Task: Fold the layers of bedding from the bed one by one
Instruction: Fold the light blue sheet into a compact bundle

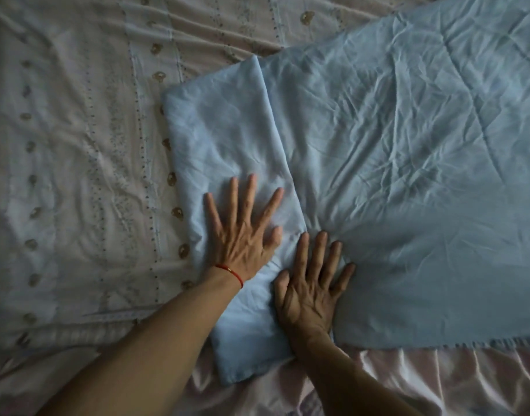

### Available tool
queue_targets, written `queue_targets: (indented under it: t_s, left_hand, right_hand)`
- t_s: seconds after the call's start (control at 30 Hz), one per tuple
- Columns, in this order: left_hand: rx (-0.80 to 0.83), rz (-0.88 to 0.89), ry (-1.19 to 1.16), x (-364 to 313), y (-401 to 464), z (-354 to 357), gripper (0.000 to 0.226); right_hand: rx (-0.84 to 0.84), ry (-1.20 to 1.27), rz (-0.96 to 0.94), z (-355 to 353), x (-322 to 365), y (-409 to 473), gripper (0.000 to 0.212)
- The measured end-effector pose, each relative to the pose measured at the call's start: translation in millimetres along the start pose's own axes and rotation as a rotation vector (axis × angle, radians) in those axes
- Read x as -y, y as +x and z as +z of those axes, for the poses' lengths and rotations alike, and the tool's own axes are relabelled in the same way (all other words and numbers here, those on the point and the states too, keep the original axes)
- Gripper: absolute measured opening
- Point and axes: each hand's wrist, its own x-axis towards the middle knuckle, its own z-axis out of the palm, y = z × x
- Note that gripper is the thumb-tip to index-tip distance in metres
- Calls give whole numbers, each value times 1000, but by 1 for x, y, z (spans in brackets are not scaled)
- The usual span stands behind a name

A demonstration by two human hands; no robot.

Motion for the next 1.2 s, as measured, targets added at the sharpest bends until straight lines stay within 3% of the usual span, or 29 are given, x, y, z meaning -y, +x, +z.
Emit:
queue_targets:
  t_s: [0.17,0.27,0.4,0.5,0.6,0.73,0.83,0.97,1.1,1.13,1.2]
  left_hand:
    - [26,-671,-261,38,-13,-10,66]
    - [65,-864,-519,67,-3,-14,57]
    - [123,-1007,-971,98,6,-19,40]
    - [144,-946,-1147,107,7,-25,34]
    - [96,-806,-1170,105,9,-53,52]
    - [54,-562,-1268,65,15,-118,48]
    - [23,-462,-1319,21,29,-154,49]
    - [23,-416,-1280,-57,68,-194,62]
    - [247,-362,-1506,-140,105,-204,69]
    - [269,-340,-1468,-156,107,-198,68]
    - [276,-286,-1164,-173,95,-177,60]
  right_hand:
    - [60,1,-33,-22,5,-8,88]
    - [40,20,-76,-40,14,-6,93]
    - [158,13,-384,-57,6,16,80]
    - [292,-18,-414,-66,-3,31,73]
    - [373,48,-414,-81,-5,35,71]
    - [419,326,-355,-114,-9,45,90]
    - [434,668,-276,-146,-19,47,61]
    - [474,1094,-24,-196,-51,52,42]
    - [323,1246,266,-233,-100,64,43]
    - [296,1223,320,-235,-119,68,45]
    - [319,1113,314,-234,-153,76,50]
